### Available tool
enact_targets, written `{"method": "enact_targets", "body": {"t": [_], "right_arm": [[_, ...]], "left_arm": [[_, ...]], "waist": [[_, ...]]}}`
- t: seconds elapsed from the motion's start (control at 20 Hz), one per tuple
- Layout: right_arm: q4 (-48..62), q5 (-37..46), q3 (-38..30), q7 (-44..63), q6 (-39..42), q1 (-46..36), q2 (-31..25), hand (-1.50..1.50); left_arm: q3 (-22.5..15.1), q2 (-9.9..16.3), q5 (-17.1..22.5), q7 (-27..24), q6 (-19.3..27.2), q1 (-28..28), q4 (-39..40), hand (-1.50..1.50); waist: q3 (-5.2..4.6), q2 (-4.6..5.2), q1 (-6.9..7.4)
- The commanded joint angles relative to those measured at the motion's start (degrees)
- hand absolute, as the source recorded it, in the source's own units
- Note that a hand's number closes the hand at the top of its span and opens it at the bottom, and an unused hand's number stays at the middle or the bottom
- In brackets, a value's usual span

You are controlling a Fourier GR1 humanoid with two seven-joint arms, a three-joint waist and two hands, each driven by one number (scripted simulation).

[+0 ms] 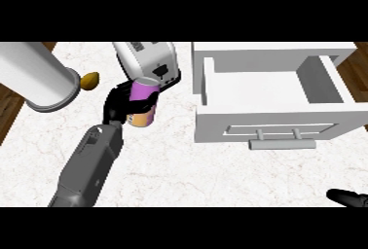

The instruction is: Pick up the can, place it into the drawer and close the drawer

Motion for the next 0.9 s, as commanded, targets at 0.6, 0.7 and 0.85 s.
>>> {"method": "enact_targets", "body": {"t": [0.6, 0.7, 0.85], "right_arm": [[1.36, 0.18, 2.65, 0.52, 0.62, -2.95, -0.12, -1.50], [1.51, 0.13, 2.59, 0.49, -0.11, -4.34, 0.11, -1.50], [0.43, -0.90, 1.09, 1.45, 0.08, -4.85, -1.21, -1.50]], "left_arm": [[-7.96, -3.48, -4.63, 10.34, 7.08, -14.03, -14.48, 1.50], [-9.84, -3.61, -6.00, 14.88, 9.24, -20.45, -14.12, 1.50], [-12.41, -3.69, -5.22, 20.28, 12.94, -30.79, -8.73, 1.50]], "waist": [[0.58, -0.54, -7.48], [0.54, 0.09, -6.36], [0.35, 1.16, -6.69]]}}
